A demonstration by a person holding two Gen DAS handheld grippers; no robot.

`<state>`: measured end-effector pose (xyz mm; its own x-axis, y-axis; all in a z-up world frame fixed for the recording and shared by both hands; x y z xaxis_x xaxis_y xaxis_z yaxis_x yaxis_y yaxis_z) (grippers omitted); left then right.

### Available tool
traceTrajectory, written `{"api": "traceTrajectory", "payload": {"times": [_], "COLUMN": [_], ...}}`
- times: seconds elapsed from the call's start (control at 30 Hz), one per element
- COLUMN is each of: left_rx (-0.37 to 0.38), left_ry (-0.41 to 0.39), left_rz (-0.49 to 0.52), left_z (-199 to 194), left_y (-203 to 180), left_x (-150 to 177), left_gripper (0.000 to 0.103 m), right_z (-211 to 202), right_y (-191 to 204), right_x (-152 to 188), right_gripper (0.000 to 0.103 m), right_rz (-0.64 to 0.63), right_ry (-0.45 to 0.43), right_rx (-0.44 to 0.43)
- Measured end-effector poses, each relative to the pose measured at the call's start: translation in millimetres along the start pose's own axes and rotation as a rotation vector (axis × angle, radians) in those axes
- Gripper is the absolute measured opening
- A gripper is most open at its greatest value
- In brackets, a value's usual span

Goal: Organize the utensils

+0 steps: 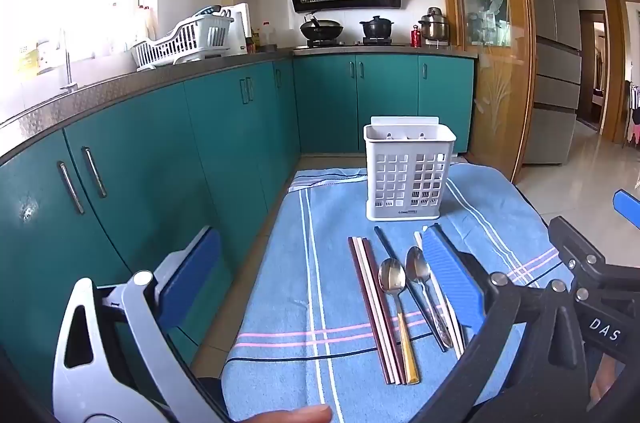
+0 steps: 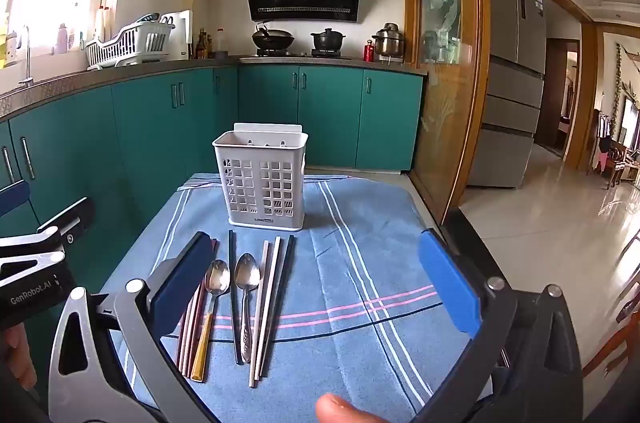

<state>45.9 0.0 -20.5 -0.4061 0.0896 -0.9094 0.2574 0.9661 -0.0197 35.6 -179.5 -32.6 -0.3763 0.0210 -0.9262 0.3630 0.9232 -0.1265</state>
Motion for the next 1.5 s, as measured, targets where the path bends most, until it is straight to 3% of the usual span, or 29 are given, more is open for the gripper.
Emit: {"api": "traceTrajectory", "payload": {"times": [1.5], "left_rx": [-0.004], "left_ry": [0.004], "left_rz": [-0.028], "left_z": [0.5], "left_y": [7.7], "left_x": [8.3], "left_gripper": [0.1], "right_z": [-1.4], "right_y": [7.0], "right_x": [1.3], "right_gripper": [0.1], "right_rz": [-0.002], "right_ry": [-0.007], "right_rx": [-0.015]}}
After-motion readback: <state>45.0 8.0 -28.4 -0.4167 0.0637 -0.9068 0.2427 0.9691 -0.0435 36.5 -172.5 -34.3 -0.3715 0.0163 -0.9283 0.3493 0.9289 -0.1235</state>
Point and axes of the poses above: each gripper's, at about its wrist camera, not at the fingertips, and z roughly the way its jaws point, y to its left, x to its underside, the point moved 5 cm from there along z, roughly the way its jaws point, and after that the axes turned 14 degrees about x, right-handed, at the moved point
